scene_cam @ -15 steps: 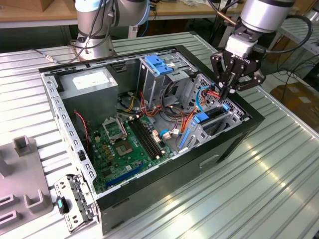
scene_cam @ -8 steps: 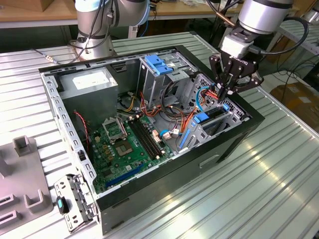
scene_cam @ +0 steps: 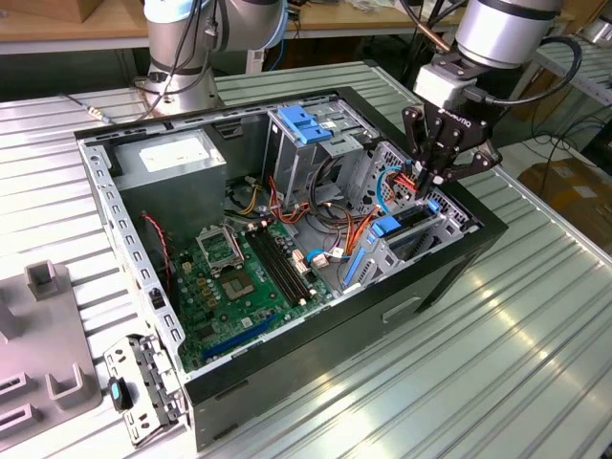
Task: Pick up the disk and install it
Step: 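Insert the first disk wire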
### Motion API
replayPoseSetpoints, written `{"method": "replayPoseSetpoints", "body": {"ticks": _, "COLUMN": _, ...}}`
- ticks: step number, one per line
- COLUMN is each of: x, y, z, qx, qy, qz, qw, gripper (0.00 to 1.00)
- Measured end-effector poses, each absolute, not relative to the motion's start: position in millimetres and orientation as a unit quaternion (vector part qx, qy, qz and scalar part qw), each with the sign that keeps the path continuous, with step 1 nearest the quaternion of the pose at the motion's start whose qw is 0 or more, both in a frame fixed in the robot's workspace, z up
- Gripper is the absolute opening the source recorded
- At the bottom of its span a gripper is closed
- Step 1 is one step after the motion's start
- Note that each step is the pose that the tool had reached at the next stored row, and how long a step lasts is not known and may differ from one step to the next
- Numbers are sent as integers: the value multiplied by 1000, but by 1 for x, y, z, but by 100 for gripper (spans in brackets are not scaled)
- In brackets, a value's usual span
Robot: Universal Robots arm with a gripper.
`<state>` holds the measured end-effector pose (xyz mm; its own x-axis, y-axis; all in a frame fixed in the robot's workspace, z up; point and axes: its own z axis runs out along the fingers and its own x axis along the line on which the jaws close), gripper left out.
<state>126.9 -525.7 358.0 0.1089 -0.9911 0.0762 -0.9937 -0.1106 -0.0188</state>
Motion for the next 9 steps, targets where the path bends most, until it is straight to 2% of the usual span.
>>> {"method": "replayPoseSetpoints", "body": {"ticks": 9, "x": 123, "y": -529, "z": 356, "qx": 719, "qy": -694, "qz": 34, "qw": 19, "gripper": 16}}
